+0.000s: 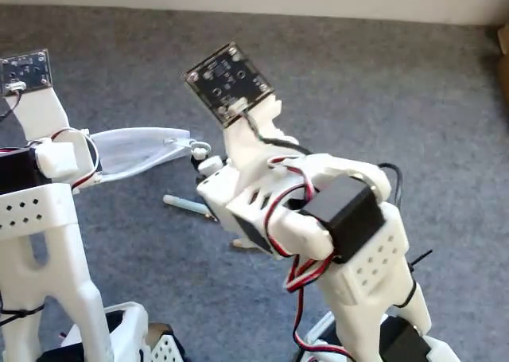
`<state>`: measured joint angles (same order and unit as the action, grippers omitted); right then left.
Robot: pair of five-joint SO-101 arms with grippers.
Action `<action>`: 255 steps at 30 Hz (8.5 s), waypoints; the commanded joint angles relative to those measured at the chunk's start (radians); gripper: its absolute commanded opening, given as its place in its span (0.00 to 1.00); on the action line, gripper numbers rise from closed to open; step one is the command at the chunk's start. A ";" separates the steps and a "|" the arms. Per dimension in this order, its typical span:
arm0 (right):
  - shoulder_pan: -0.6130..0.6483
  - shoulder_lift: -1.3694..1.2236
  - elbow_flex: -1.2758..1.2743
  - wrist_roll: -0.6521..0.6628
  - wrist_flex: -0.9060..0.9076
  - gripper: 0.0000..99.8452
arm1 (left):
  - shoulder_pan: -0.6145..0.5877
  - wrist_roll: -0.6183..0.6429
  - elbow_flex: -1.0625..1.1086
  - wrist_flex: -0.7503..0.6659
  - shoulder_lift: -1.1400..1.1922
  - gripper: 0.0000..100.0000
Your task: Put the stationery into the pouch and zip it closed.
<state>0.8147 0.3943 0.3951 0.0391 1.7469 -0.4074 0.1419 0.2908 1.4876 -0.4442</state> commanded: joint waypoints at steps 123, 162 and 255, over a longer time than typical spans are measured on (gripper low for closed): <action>0.094 -0.061 -1.540 0.037 -2.806 0.15 | 0.001 0.008 0.051 -0.031 0.019 0.01; -0.242 0.394 -1.101 -0.427 -1.391 0.15 | -0.001 0.008 0.051 -0.031 0.022 0.01; -0.234 -1.283 0.869 -0.442 0.008 0.05 | -0.140 0.008 0.042 -0.034 0.019 0.01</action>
<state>0.6107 -0.9943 1.1607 -0.4289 1.7024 -0.5301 0.1450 0.3184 1.4676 -0.4457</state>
